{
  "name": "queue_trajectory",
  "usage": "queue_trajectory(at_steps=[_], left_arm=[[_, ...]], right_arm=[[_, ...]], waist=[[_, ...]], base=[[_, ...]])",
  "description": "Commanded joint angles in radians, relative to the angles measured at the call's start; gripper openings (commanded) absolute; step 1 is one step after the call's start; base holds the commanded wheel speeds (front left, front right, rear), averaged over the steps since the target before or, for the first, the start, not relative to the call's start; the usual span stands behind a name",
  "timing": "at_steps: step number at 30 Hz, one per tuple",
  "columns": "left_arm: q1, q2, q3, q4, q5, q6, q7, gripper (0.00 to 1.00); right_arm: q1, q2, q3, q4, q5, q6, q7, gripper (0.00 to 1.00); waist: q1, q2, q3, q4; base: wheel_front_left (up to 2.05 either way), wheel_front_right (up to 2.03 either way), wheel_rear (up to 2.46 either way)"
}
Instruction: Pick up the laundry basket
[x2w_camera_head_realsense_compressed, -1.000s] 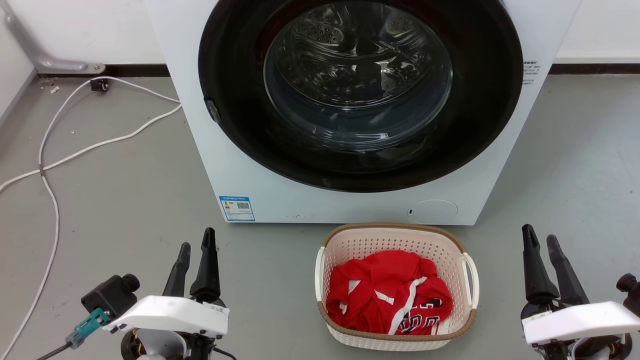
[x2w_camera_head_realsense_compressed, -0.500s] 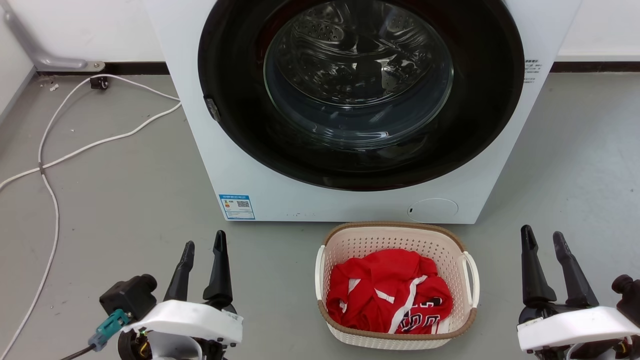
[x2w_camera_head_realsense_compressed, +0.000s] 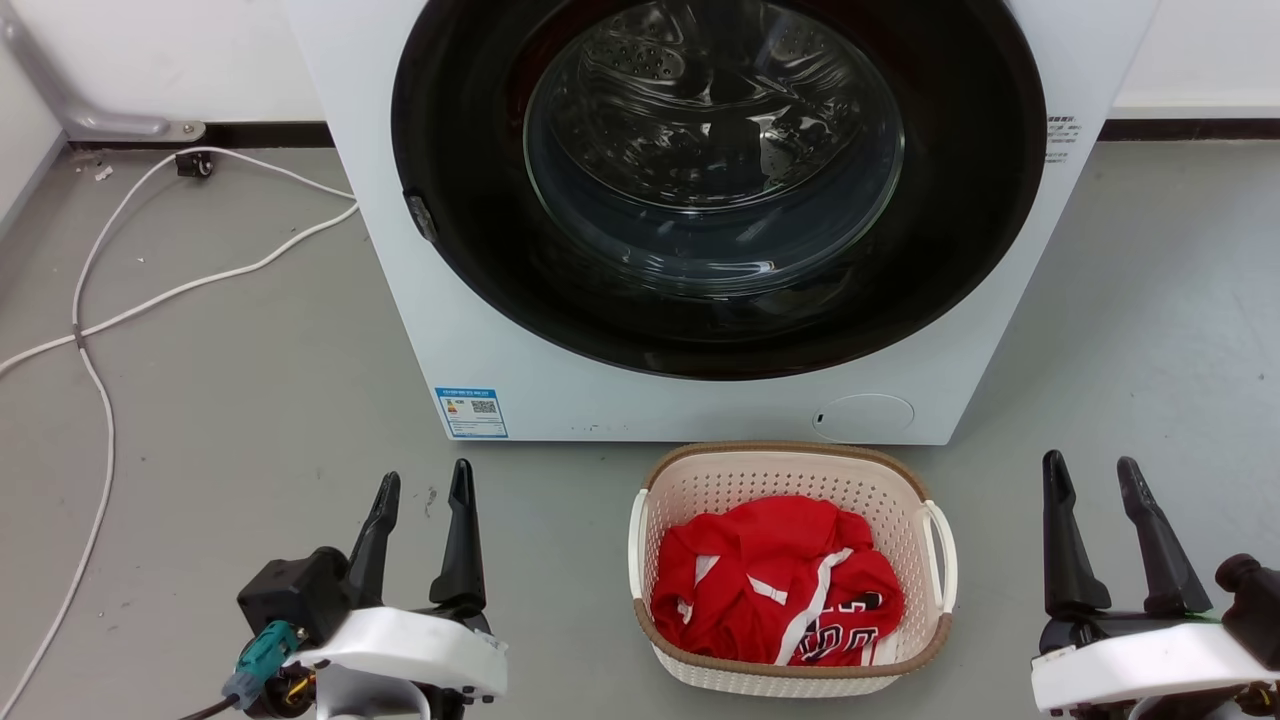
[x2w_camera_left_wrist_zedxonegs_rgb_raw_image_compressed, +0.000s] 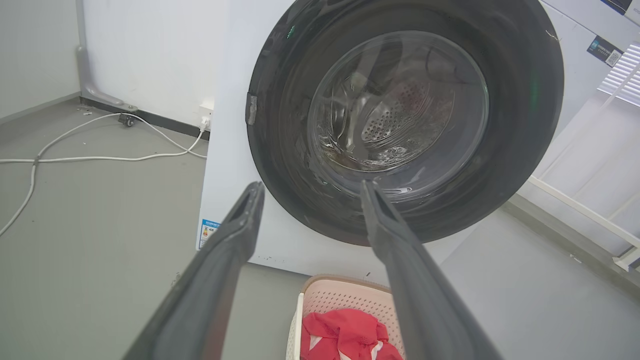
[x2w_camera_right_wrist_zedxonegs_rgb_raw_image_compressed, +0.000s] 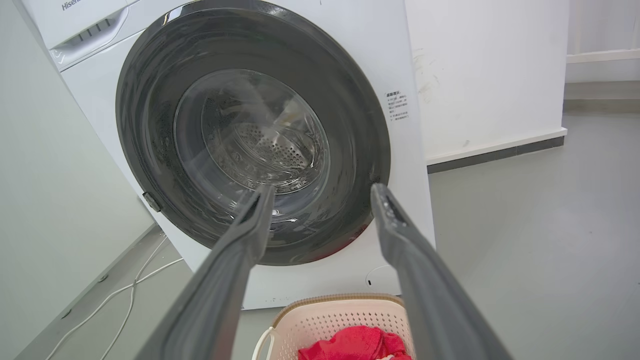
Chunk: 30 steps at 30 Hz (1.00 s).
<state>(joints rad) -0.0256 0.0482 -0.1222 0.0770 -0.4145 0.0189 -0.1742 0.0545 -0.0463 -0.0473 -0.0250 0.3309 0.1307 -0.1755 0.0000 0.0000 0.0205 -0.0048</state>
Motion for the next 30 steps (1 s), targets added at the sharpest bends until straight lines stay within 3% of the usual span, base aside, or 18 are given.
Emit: queue_trajectory(at_steps=[1, 30], left_arm=[[0.006, 0.002, -0.004, -0.011, 0.03, 0.006, -0.011, 1.0], [0.038, 0.003, -0.043, 0.002, 0.262, 0.034, -0.07, 1.0]], right_arm=[[0.008, -0.005, 0.001, -0.015, -0.027, 0.0, -0.009, 1.0], [0.053, -0.006, -0.001, -0.032, -0.231, 0.0, -0.069, 1.0]], waist=[[0.0, 0.0, -0.001, 0.0], [0.0, 0.0, -0.013, -0.003]], base=[[0.0, 0.0, 0.0], [0.0, 0.0, 0.0]])
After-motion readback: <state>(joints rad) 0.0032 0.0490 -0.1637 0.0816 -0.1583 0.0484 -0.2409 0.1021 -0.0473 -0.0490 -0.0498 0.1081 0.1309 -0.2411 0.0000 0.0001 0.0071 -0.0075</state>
